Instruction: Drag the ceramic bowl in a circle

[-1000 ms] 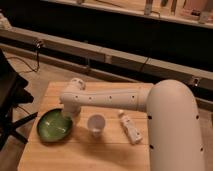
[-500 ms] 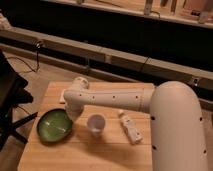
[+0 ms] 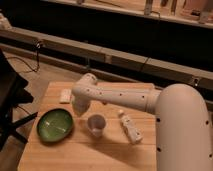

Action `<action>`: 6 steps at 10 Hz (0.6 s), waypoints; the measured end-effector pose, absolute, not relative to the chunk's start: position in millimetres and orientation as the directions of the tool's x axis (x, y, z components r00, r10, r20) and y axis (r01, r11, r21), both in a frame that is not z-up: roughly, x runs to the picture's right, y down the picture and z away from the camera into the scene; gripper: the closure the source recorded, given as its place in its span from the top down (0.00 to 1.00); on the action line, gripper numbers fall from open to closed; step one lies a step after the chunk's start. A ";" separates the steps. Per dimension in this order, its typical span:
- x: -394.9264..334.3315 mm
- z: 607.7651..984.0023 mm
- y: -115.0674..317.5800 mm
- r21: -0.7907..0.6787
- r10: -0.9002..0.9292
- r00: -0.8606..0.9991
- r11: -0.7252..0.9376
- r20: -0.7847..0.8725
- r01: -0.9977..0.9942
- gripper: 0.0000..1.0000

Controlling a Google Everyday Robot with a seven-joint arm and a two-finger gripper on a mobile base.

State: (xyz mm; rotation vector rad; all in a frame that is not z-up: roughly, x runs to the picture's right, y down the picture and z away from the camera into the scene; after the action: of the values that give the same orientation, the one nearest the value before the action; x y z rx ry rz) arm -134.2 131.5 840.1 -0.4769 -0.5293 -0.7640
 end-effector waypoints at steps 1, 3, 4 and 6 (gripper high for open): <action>-138.3 838.1 134.4 -0.207 -0.531 0.595 0.616 0.604 0.760 0.36; -163.7 834.0 148.8 -0.192 -0.566 0.539 0.557 0.624 0.808 0.60; -171.4 832.9 154.5 -0.175 -0.584 0.504 0.527 0.636 0.832 0.72; -175.2 831.4 160.6 -0.158 -0.605 0.465 0.490 0.647 0.857 0.80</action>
State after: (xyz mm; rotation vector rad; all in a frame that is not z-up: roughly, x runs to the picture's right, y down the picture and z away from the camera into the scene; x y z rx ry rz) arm -175.2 160.6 831.4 -0.5084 -0.5622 -0.9464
